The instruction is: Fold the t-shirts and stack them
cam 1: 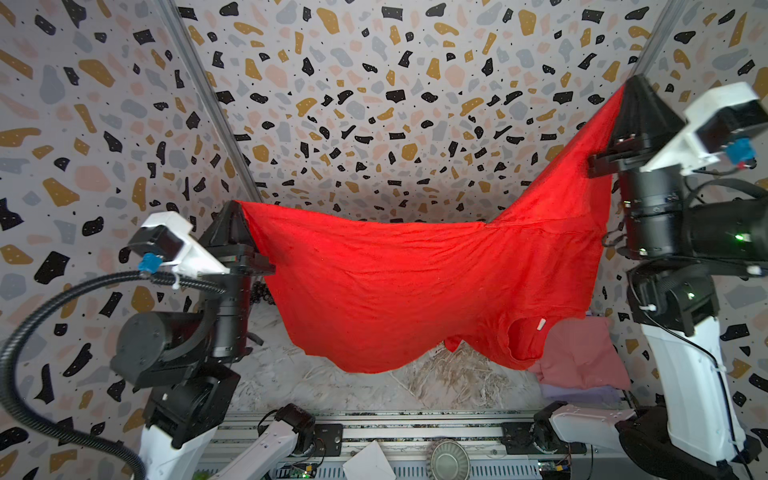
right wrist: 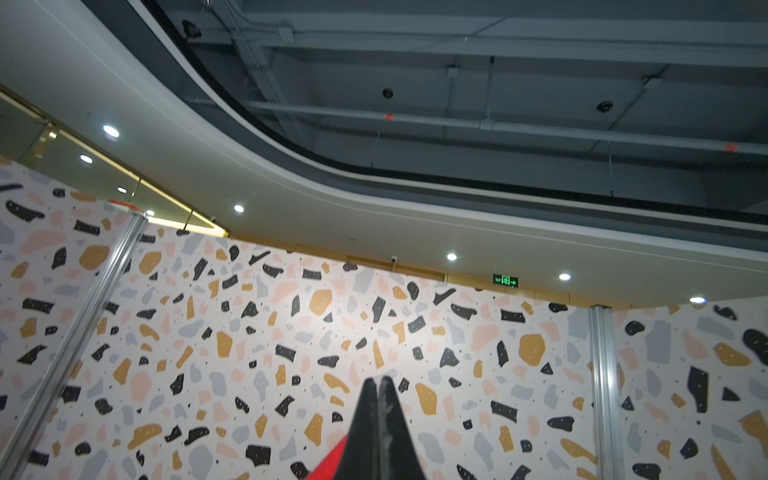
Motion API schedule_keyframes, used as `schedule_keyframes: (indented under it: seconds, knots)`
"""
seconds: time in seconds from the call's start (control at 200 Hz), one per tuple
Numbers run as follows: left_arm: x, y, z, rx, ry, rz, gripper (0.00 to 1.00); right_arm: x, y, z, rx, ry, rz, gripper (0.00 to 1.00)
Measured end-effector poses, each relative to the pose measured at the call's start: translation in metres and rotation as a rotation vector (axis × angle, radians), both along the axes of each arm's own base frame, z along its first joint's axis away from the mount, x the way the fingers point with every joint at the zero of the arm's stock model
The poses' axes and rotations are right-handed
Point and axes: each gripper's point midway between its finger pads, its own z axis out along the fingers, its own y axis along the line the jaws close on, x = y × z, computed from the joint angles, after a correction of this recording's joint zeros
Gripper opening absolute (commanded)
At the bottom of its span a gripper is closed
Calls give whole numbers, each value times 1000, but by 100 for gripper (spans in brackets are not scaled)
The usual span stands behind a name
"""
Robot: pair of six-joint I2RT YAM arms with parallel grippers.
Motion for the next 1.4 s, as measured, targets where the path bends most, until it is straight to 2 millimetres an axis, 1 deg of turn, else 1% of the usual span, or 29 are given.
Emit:
schedule_keyframes:
  seconds: [0.095, 0.11, 0.145, 0.15, 0.16, 0.21, 0.215, 0.285, 0.32, 0.375, 0.421, 0.466, 0.481, 0.511, 0.531, 0.571, 0.586, 0.646, 0.716, 0.836, 0.906, 1.006, 1.076, 1.116, 1.181, 1.186, 1.222, 1.297, 1.402]
  knots:
    - [43, -7, -39, 28, 116, 79, 0, 58, 26, -43, -51, 112, -3, 0]
    - [53, -10, -48, 40, 144, 94, 0, 73, 32, -54, -63, 139, -1, 0]
    - [67, -13, -62, 55, 183, 116, 0, 93, 40, -71, -76, 182, 1, 0]
    - [73, -15, -68, 62, 200, 127, 0, 104, 42, -79, -83, 203, -3, 0]
    - [76, -15, -71, 65, 210, 133, 0, 107, 42, -82, -83, 209, -3, 0]
    - [98, -19, -95, 93, 271, 168, 0, 150, 52, -119, -101, 300, 1, 0]
    - [98, -19, -95, 93, 271, 168, 0, 150, 52, -119, -101, 300, 1, 0]
    - [132, -24, -138, 139, 373, 213, 0, 196, 56, -163, -107, 400, 1, 0]
    - [147, -23, -159, 156, 421, 231, 0, 220, 58, -188, -107, 455, 0, 0]
    - [167, -14, -188, 164, 489, 267, 0, 249, 61, -220, -104, 520, 9, 0]
    - [182, -5, -208, 160, 536, 291, 0, 272, 64, -248, -99, 577, 17, 7]
    - [194, 6, -225, 151, 574, 319, 0, 290, 65, -269, -94, 618, 17, 12]
    - [198, 9, -229, 149, 584, 325, 0, 302, 66, -282, -91, 643, 18, 16]
    - [206, 16, -241, 139, 609, 344, 14, 311, 67, -292, -88, 661, 19, 29]
    - [211, 21, -248, 134, 624, 355, 31, 321, 68, -302, -86, 679, 20, 39]
    - [219, 28, -260, 131, 654, 371, 62, 335, 70, -318, -80, 713, 24, 48]
    - [222, 30, -264, 126, 664, 375, 67, 339, 71, -323, -78, 726, 25, 50]
    - [235, 40, -280, 119, 709, 399, 78, 352, 72, -351, -79, 792, 27, 59]
    - [246, 48, -290, 108, 749, 419, 92, 354, 72, -372, -80, 857, 29, 66]
    - [249, 49, -297, 88, 784, 416, 95, 336, 67, -381, -57, 915, 39, 69]
    - [245, 47, -300, 67, 800, 397, 96, 313, 60, -384, -36, 958, 45, 70]
    - [233, 42, -309, 11, 827, 349, 96, 271, 48, -381, 10, 998, 63, 71]
    - [217, 36, -324, -43, 858, 301, 95, 241, 42, -391, 41, 1036, 83, 71]
    - [206, 32, -337, -79, 882, 265, 95, 224, 39, -402, 56, 1067, 96, 72]
    - [190, 22, -363, -120, 934, 192, 94, 198, 35, -431, 74, 1136, 119, 72]
    - [189, 21, -365, -125, 938, 189, 94, 193, 35, -439, 80, 1156, 125, 72]
    - [178, 14, -384, -151, 977, 144, 95, 184, 34, -454, 86, 1192, 133, 73]
    - [149, 5, -432, -194, 1091, 82, 95, 159, 35, -505, 98, 1316, 160, 74]
    - [117, -6, -477, -237, 1209, 24, 95, 123, 45, -573, 100, 1493, 202, 74]
